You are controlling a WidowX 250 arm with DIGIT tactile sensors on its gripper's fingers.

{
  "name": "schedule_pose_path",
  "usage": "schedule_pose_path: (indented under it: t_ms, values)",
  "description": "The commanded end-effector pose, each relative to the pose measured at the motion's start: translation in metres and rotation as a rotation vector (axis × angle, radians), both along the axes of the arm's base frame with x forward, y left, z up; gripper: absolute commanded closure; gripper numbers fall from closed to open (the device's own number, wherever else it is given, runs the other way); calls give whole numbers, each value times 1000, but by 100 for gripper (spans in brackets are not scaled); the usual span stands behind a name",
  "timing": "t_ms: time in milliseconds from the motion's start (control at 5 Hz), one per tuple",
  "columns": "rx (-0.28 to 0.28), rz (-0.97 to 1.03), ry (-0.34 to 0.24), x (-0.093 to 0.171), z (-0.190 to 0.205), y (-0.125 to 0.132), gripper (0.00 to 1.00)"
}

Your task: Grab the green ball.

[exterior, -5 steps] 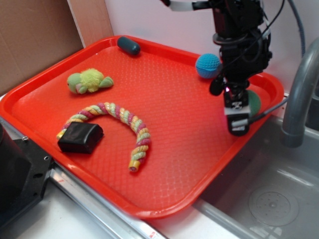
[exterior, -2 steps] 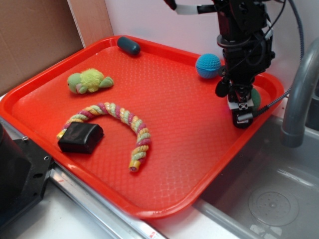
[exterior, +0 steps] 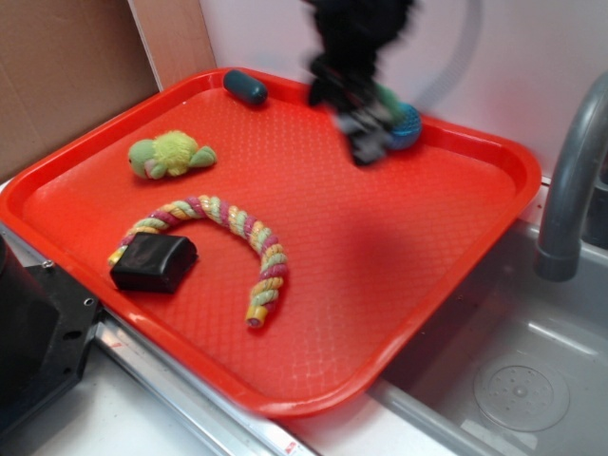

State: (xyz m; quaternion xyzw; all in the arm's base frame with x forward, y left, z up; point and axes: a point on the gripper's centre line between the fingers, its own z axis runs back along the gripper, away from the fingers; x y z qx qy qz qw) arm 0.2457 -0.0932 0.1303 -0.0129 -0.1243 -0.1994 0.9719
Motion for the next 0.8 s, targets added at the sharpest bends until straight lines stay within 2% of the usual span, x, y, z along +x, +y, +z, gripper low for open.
schedule_pose_path:
  t_ms: [0, 200, 400, 600]
  values:
    - [-37, 504, -34, -43, 105, 50, 100]
    - [-18, 628, 64, -41, 109, 53, 100]
    - [9, 653, 119, -43, 109, 56, 100]
    - [35, 642, 121, -41, 103, 54, 100]
